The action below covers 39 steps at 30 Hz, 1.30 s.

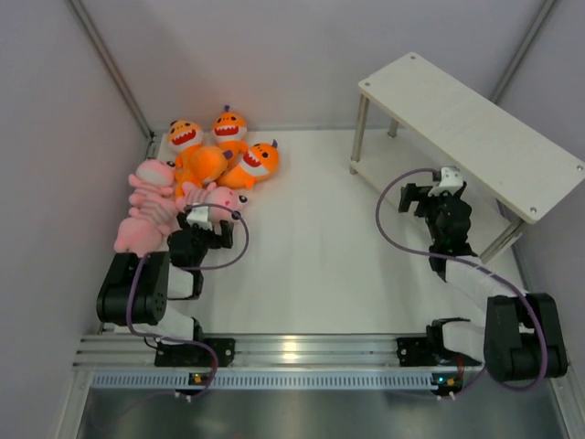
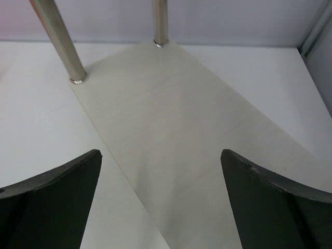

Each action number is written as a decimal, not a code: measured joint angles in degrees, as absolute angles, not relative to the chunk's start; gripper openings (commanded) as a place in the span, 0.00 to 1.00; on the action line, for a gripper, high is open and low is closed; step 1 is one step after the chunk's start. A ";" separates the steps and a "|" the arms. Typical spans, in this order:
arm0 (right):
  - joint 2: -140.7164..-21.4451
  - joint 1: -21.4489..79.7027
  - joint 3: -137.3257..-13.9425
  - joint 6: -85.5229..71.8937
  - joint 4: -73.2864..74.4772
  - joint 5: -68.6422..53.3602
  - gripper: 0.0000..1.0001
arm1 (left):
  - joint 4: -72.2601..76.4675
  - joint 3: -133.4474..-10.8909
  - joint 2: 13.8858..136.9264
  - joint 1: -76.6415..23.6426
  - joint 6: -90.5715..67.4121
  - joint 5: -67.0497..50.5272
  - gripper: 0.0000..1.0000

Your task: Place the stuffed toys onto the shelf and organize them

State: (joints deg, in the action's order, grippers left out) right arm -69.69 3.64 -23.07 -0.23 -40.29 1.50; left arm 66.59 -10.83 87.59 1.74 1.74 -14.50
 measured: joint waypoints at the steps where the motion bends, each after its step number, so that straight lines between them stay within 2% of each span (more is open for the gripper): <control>1: -68.18 3.99 -24.12 -0.58 -39.11 0.97 0.99 | 66.98 -10.52 87.46 1.58 1.78 -14.33 0.99; 2: -66.70 4.49 -24.67 -0.71 -38.02 0.71 0.99 | 67.07 -10.39 86.87 1.43 1.72 -14.00 0.99; 3: -65.32 5.17 -24.86 -0.91 -37.04 0.47 0.99 | 64.71 -10.61 84.75 1.48 1.50 -13.78 0.93; 7: -61.45 8.91 -24.91 -1.50 -32.36 0.19 0.99 | 54.52 -16.93 75.24 4.36 -0.16 -15.68 0.89; 11: -59.18 15.20 -27.44 -0.16 -26.11 1.28 0.99 | 45.60 -23.83 72.90 6.17 0.82 -20.82 0.94; 15: -58.54 22.33 -34.30 1.39 -18.55 1.63 1.00 | 25.15 -32.53 72.44 5.80 3.73 -25.17 0.97; 18: -58.48 26.13 -39.18 2.28 -15.07 1.32 0.99 | 14.31 -40.40 72.84 4.80 8.10 -23.29 0.98; 20: -58.48 27.75 -41.12 2.52 -13.26 -0.03 0.99 | 10.17 -44.93 74.06 1.89 12.47 -17.67 0.98; 23: -58.67 28.51 -42.24 2.42 -10.85 -2.50 0.99 | 6.48 -53.43 79.96 -6.11 18.79 -9.43 0.98; 27: -59.11 28.69 -42.41 2.26 -7.57 -5.63 0.99 | 1.17 -67.24 92.68 -12.82 21.02 -3.77 0.94; 33: -59.09 28.88 -42.39 1.74 -5.82 -8.36 0.99 | -2.68 -84.71 109.82 -12.62 19.86 -0.93 0.94; 36: -58.70 29.02 -41.85 1.58 -5.93 -9.08 1.00 | -4.75 -90.85 116.51 -12.34 19.64 -1.80 0.98; 39: -58.48 29.15 -40.73 1.45 -5.87 -9.54 0.99 | -7.81 -96.84 122.34 -12.36 19.25 -3.42 0.90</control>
State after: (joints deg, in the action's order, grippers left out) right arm -58.48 29.15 -40.73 1.45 -5.87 -9.54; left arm -7.81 -96.84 122.34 -12.36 19.25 -3.42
